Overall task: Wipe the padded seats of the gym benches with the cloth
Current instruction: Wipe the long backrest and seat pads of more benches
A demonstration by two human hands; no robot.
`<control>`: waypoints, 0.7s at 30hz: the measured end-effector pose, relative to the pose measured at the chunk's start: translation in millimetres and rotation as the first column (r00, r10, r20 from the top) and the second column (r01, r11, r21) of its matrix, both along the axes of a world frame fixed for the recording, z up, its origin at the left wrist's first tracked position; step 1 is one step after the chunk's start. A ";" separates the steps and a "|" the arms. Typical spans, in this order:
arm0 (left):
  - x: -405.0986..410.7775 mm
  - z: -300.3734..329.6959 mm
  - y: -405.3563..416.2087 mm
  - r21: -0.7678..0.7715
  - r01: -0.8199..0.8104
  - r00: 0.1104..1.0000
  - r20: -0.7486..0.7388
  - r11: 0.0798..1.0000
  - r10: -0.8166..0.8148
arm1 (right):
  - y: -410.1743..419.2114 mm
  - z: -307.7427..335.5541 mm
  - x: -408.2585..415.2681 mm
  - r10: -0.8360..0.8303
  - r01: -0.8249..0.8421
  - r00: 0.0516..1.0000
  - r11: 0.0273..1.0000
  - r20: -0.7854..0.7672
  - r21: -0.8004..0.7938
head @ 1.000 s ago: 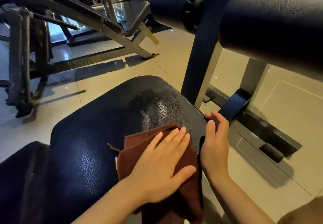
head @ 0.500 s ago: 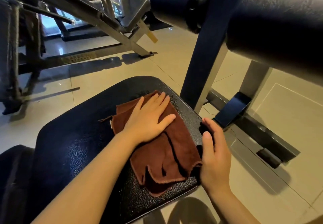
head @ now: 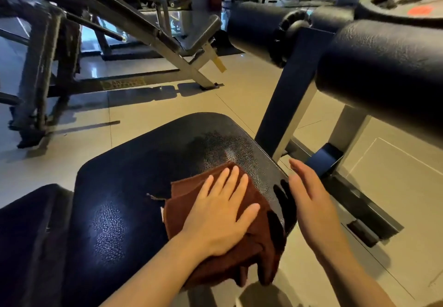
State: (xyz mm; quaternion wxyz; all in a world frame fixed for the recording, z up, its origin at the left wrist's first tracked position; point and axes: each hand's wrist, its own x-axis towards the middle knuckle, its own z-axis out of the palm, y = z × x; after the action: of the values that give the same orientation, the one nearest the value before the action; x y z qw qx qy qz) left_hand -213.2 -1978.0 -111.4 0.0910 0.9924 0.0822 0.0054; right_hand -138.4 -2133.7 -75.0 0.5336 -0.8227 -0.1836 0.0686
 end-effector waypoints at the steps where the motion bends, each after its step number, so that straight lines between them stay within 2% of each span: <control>1: 11.8 -0.5 4.9 0.015 -0.007 1.000 0.009 1.000 0.007 | 2.5 8.1 -7.8 0.019 -0.017 0.998 0.999 0.057 -0.034; 4: 48.9 7.5 24.7 -0.022 -0.029 0.999 0.023 0.999 0.030 | 33.5 9.8 -26.2 0.092 -0.091 0.995 0.994 0.027 -0.056; 5: 56.8 9.9 29.4 -0.111 -0.041 0.998 0.040 0.993 0.045 | 46.3 5.1 -28.1 0.122 -0.121 0.992 0.991 0.016 -0.056; 6: 59.6 12.6 33.8 -0.272 -0.046 0.993 0.088 0.961 0.073 | 58.8 1.1 -26.0 0.129 -0.128 0.992 0.989 0.003 -0.077; 8: 43.9 17.4 44.2 -0.610 -0.037 0.950 0.223 0.792 0.216 | 79.4 -4.3 -16.9 0.119 -0.110 0.992 0.973 0.035 -0.204; 9: 28.6 19.1 51.7 -0.672 -0.041 0.897 0.300 0.739 0.323 | 87.0 -8.2 -11.7 0.137 -0.101 0.986 0.944 0.096 -0.315; 11: -4.2 19.9 72.2 -0.620 -0.146 0.751 0.438 0.771 0.494 | 102.6 -15.6 -0.4 0.233 -0.079 0.949 0.827 0.212 -0.557; 13: -35.7 15.3 84.5 -0.563 -0.287 0.674 0.456 0.775 0.581 | 122.3 -21.4 15.1 0.314 -0.071 0.922 0.712 0.226 -0.699; 16: -80.4 0.6 65.5 -0.424 -0.439 0.720 0.361 0.792 0.593 | 144.9 -21.9 44.0 0.345 -0.048 0.911 0.635 0.227 -0.771; 19: -111.9 -14.1 44.7 -0.220 -0.478 0.773 0.353 0.850 0.526 | 153.7 -20.4 53.1 0.382 -0.030 0.891 0.587 0.245 -0.809; 21: -119.3 -20.2 42.2 -0.195 -0.512 0.767 0.335 0.837 0.547 | 141.1 -20.9 35.2 0.433 -0.041 0.860 0.587 0.270 -0.809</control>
State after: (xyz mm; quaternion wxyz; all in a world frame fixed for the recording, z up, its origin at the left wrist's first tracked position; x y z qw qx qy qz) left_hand -332.5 -1935.8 -131.6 0.1452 0.9034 0.3397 0.2178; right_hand -103.2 -1992.6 -95.9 0.0524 -0.9303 -0.3621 0.0263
